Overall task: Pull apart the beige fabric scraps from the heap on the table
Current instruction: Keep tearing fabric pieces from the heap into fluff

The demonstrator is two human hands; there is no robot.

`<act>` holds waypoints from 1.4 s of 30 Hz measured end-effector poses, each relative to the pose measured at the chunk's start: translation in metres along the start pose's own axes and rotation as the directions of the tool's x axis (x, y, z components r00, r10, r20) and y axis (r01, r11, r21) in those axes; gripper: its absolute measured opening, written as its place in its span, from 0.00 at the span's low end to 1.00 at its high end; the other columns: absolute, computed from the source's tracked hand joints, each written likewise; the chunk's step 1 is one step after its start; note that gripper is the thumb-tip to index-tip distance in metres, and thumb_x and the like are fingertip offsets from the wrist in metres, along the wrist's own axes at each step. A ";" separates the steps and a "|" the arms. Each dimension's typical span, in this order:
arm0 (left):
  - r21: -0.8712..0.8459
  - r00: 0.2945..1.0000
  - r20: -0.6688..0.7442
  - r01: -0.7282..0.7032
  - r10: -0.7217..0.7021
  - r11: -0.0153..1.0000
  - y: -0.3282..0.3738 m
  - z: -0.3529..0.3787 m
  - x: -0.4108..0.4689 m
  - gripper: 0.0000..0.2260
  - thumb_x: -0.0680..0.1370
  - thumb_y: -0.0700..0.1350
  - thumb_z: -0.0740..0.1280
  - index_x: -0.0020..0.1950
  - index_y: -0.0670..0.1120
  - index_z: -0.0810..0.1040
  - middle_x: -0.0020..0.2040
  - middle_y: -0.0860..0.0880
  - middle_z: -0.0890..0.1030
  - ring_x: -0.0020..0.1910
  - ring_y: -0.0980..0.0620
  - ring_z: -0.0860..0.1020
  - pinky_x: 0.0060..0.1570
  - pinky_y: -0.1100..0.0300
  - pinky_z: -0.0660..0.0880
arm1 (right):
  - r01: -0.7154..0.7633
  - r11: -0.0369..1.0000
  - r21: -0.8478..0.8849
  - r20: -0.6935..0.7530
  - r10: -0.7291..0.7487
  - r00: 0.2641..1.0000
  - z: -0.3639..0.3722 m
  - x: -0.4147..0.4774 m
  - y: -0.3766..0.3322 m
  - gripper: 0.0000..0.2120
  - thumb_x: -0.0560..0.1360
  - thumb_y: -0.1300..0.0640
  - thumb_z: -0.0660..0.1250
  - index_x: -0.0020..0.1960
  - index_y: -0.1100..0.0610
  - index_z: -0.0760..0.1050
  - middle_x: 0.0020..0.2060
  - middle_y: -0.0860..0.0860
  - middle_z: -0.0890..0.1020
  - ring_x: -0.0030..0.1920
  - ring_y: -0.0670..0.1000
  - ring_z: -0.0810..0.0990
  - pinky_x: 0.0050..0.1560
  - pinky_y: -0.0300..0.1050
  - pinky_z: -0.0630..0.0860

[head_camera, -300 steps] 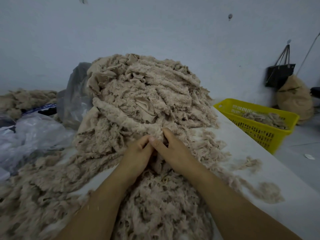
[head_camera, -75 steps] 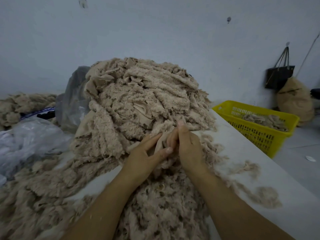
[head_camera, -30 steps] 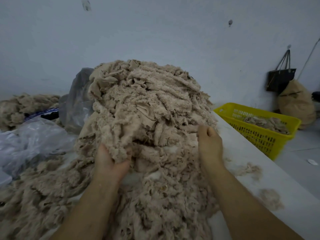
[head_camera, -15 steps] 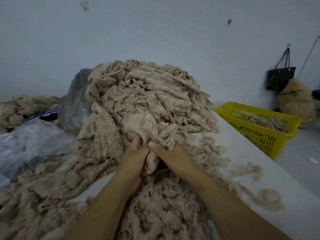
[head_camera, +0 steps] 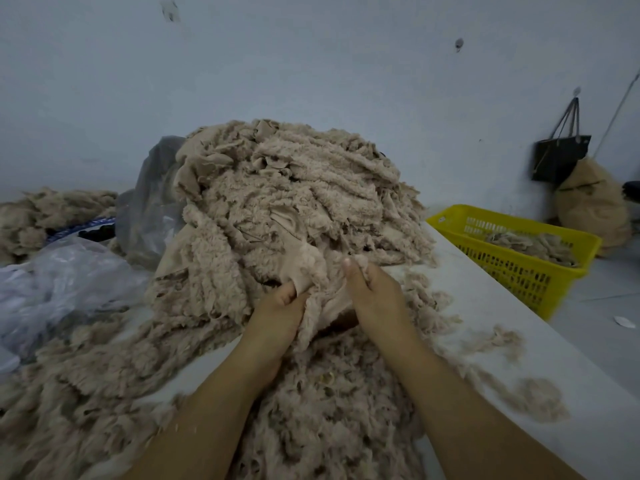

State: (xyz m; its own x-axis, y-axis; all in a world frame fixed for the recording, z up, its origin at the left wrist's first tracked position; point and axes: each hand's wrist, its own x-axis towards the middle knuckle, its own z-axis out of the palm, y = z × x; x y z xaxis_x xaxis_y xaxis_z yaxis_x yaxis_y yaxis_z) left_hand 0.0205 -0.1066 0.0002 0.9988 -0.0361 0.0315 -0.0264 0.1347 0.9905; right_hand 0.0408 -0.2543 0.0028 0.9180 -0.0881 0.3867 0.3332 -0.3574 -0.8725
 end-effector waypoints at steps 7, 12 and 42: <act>-0.085 0.998 -0.056 0.021 -0.026 0.996 0.004 -0.006 0.000 0.13 0.84 0.45 0.62 0.69 0.49 0.75 0.63 0.50 0.82 0.62 0.50 0.80 0.65 0.49 0.76 | 0.048 0.995 0.090 0.044 -0.053 0.998 -0.006 0.000 -0.003 0.06 0.83 0.46 0.58 0.59 0.44 0.70 0.55 0.44 0.75 0.49 0.38 0.76 0.47 0.35 0.71; -0.096 0.999 -0.054 -0.005 -0.001 0.995 0.005 -0.006 -0.002 0.11 0.83 0.43 0.62 0.65 0.50 0.78 0.58 0.50 0.85 0.58 0.50 0.83 0.57 0.54 0.80 | 0.176 0.979 -0.107 0.204 -0.152 0.967 0.003 -0.004 -0.005 0.05 0.81 0.47 0.62 0.52 0.47 0.71 0.46 0.41 0.71 0.43 0.33 0.71 0.41 0.30 0.64; 0.129 0.972 -0.009 -0.233 0.237 0.964 0.005 -0.008 -0.002 0.10 0.80 0.49 0.67 0.58 0.63 0.78 0.49 0.56 0.86 0.46 0.58 0.84 0.39 0.64 0.79 | -0.032 0.990 0.141 0.380 -0.025 0.925 0.003 -0.003 0.001 0.17 0.70 0.26 0.59 0.44 0.35 0.79 0.38 0.33 0.82 0.41 0.33 0.80 0.43 0.35 0.76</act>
State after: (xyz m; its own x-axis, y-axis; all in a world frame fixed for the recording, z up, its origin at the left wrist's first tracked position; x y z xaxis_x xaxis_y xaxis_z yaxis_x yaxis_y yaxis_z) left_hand 0.0184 -0.0977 0.0038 0.9646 0.0059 0.2637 -0.2638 0.0110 0.9645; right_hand 0.0385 -0.2517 0.0000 0.9224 0.2805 0.2654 0.3310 -0.2202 -0.9176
